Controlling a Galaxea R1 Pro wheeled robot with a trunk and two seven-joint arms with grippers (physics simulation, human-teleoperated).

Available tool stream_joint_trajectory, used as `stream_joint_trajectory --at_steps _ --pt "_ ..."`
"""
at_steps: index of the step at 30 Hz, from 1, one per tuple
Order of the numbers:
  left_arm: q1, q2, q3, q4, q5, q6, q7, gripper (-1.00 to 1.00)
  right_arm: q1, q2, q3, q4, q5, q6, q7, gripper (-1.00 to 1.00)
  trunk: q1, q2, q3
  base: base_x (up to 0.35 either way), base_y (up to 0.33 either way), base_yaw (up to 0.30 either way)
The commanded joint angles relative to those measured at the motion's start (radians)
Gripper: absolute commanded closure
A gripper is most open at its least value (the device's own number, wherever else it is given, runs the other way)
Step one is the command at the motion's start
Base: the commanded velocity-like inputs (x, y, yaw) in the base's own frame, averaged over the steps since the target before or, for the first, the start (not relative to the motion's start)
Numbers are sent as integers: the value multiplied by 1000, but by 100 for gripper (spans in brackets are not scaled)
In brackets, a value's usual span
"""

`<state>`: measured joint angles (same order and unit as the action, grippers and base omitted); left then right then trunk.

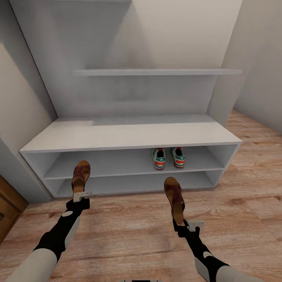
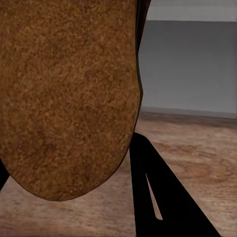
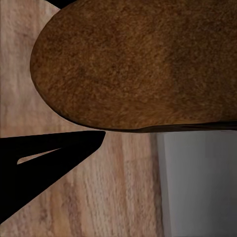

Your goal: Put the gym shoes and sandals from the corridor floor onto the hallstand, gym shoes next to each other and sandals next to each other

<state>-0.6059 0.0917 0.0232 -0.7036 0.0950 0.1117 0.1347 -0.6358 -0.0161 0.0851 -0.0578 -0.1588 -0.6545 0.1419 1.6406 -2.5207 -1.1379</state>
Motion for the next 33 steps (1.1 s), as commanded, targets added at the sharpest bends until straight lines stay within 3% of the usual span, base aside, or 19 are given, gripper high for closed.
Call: stream_joint_trajectory --at_steps 1,5,7,9,11,12,13,14,16,21,26,28,31,33 --pt "0 0 -2 -2 6 6 3 100 -1 0 7 1 -15 -2 5 100 0 0 -1 57 37 0" --pt "0 0 -2 -2 7 6 3 100 -1 -4 5 7 -26 0 3 100 0 0 -1 25 16 0" --pt "0 0 -2 -2 7 6 3 100 -1 -8 4 14 -63 2 3 100 0 0 -1 9 6 0" --pt "0 0 -2 -2 7 6 3 100 0 -11 3 20 -172 4 2 100 0 0 -1 4 3 0" --pt "0 0 -2 -2 7 6 3 100 1 -12 3 22 -243 5 2 100 0 0 -1 2 1 0" --pt "0 0 -2 -2 7 6 3 100 5 -15 3 22 -315 6 2 100 0 0 -1 1 1 0" --pt "0 0 -2 -2 7 6 3 100 8 -20 3 23 -348 6 2 100 0 0 -1 1 1 0" --pt "0 0 -2 -2 7 6 3 100 15 -36 2 23 -405 7 3 100 0 0 -1 0 0 0" --pt "0 0 -2 -2 7 6 3 100 22 -83 2 24 -477 11 3 100 0 0 -1 0 0 0" --pt "0 0 -2 -2 7 6 3 100 26 -183 2 25 -572 29 3 100 0 0 -1 0 0 0" --pt "0 -1 -2 -1 8 6 3 100 28 -216 2 24 -733 71 3 100 0 0 -1 0 0 0" --pt "0 -1 -2 -1 8 6 3 100 28 -294 3 24 -759 137 8 100 0 0 -1 0 0 0" --pt "0 -1 -2 -1 7 6 3 100 28 -435 4 24 -770 227 13 100 0 0 -1 0 0 0" --pt "0 -1 -2 -2 7 7 4 100 28 -494 2 23 -773 254 15 100 0 0 -1 0 0 0"
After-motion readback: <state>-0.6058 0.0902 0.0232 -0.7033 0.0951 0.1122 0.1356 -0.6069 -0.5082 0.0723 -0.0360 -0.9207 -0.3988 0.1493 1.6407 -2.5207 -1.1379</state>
